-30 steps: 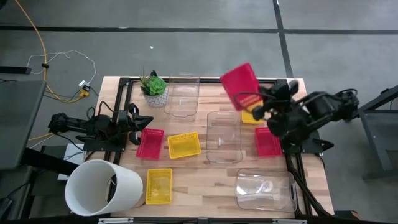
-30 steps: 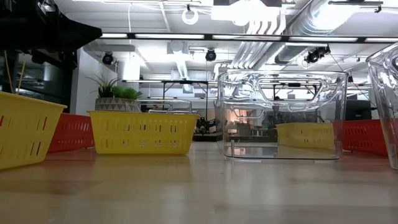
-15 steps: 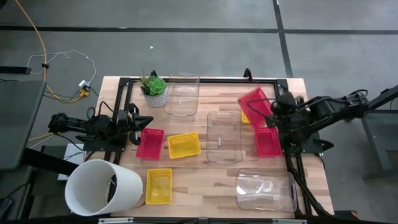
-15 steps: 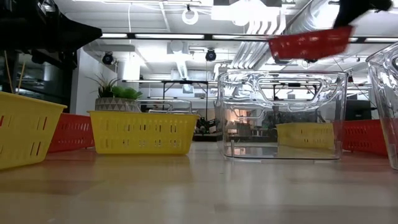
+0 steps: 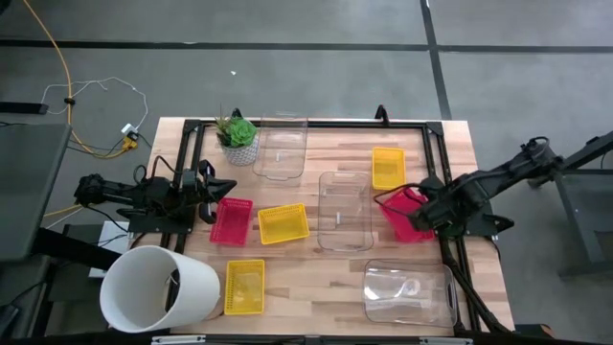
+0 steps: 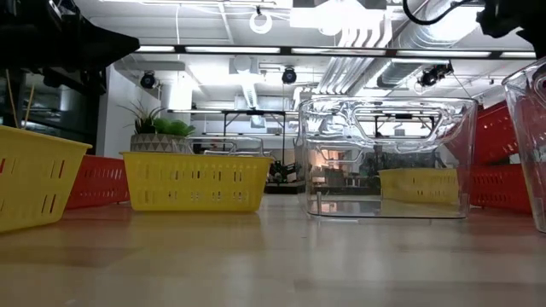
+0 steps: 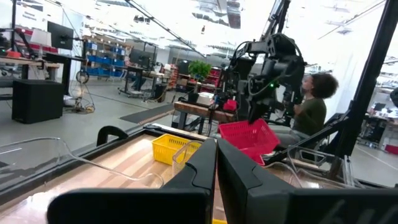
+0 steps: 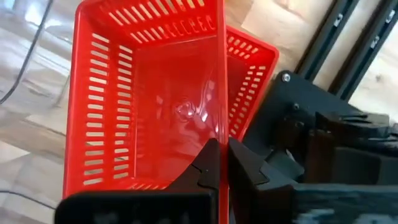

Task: Stack baskets by color
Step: Stack the top red bin on the bottom right red bin

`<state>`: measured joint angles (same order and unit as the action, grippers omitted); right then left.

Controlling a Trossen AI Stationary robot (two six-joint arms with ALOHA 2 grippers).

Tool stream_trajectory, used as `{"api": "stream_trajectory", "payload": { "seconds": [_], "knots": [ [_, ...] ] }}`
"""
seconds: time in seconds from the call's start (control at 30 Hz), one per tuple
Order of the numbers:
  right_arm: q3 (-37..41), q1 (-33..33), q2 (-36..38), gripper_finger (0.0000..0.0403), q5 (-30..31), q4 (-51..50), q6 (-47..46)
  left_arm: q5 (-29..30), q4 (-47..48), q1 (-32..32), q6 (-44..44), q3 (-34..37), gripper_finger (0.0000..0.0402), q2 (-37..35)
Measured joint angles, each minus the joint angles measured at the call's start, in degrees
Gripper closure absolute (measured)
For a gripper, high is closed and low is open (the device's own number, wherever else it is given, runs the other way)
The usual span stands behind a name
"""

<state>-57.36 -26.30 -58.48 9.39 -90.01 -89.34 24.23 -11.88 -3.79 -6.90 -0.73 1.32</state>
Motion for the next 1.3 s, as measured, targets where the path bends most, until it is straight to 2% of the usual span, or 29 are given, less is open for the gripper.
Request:
{"api": "stream_trajectory", "payload": {
  "seconds": [0.3,0.6,0.67,0.77,1.0,1.07,1.2,1.3],
  "knots": [
    [-2.9,-4.2,0.0,0.0403,3.8,0.1,-8.6,0.5,-0.9,0.0,1.6,0.0,0.0398,0.0],
    [-2.5,-4.6,-1.2,0.0403,-6.5,-0.1,-11.2,0.4,-1.8,0.0,1.6,0.0,0.0398,0.0],
    [-2.5,-5.0,-1.0,0.0403,-6.9,0.1,-12.0,0.4,-1.8,0.0,1.6,0.0,0.0398,0.0],
    [-2.5,-5.9,-1.0,0.0403,-5.6,0.0,-12.5,0.4,-1.9,0.0,1.6,0.0,0.0398,0.0],
    [-2.4,-8.8,-1.7,0.0403,7.6,0.0,-17.3,0.4,-1.8,0.0,1.5,0.0,0.0398,0.0],
    [-1.2,-9.2,-2.1,0.0403,7.9,0.1,-18.0,0.4,-1.8,0.0,1.5,0.0,0.0398,0.0],
    [4.6,-10.5,-3.2,0.0403,4.1,0.0,-21.1,0.4,-1.8,0.0,1.5,0.0,0.0398,0.0],
    [7.4,-12.2,-3.3,0.0403,4.8,-0.1,-24.3,0.4,-1.8,0.0,1.5,0.0,0.0398,0.0]
  ]
}}
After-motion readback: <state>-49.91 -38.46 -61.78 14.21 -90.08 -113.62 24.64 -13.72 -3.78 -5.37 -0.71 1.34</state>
